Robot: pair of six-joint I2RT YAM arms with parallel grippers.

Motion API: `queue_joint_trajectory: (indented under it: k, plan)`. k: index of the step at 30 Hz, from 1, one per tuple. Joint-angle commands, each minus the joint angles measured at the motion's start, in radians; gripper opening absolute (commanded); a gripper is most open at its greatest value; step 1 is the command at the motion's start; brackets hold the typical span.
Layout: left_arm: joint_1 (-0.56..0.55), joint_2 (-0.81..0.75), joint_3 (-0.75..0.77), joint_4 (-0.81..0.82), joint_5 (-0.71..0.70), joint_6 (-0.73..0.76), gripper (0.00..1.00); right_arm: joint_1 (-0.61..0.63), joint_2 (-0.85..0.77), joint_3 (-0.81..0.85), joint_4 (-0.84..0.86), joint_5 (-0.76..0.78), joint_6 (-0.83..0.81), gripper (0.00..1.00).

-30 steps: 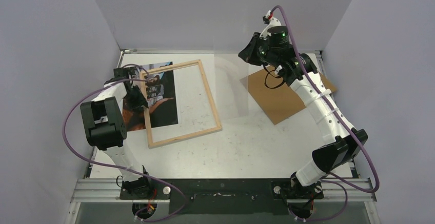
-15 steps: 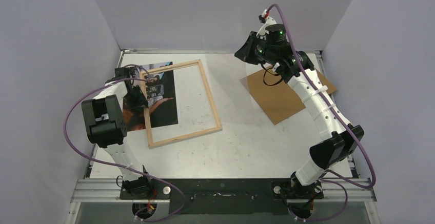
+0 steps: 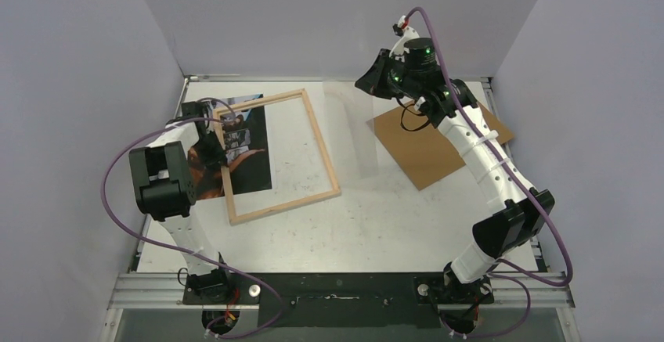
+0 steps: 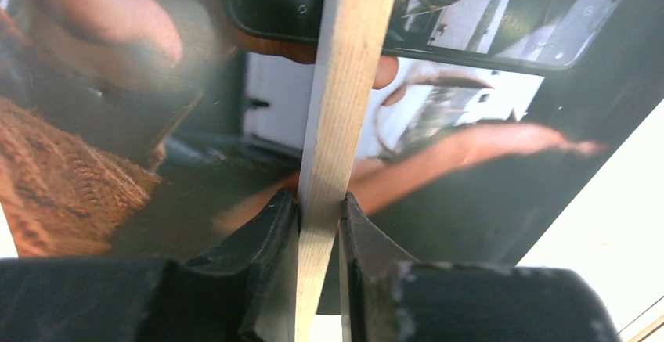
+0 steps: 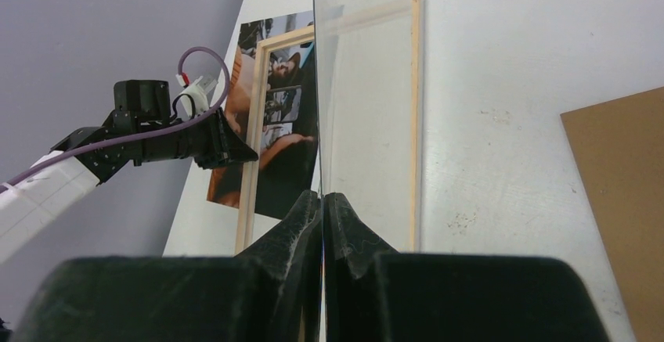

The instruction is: Put the photo into the frame

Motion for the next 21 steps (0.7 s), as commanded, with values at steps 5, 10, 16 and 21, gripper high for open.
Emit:
queue_joint_trajectory:
  k: [5,10,16,21]
  plan:
    - [-0.024,-0.029,0.1,-0.019,0.105,0.059,0.0,0.007,-0.045,-0.007,0.099,-0.055,0.028,0.0]
    - [-0.052,-0.058,0.137,-0.035,0.196,0.099,0.0,0.006,-0.049,-0.01,0.113,-0.066,0.039,0.0]
    - [-0.135,-0.071,0.13,-0.015,0.255,0.178,0.0,0.005,-0.059,-0.027,0.163,-0.106,0.069,0.0]
    - [-0.157,-0.037,0.123,0.026,0.334,0.15,0.0,-0.009,-0.044,-0.104,0.249,-0.201,0.198,0.0]
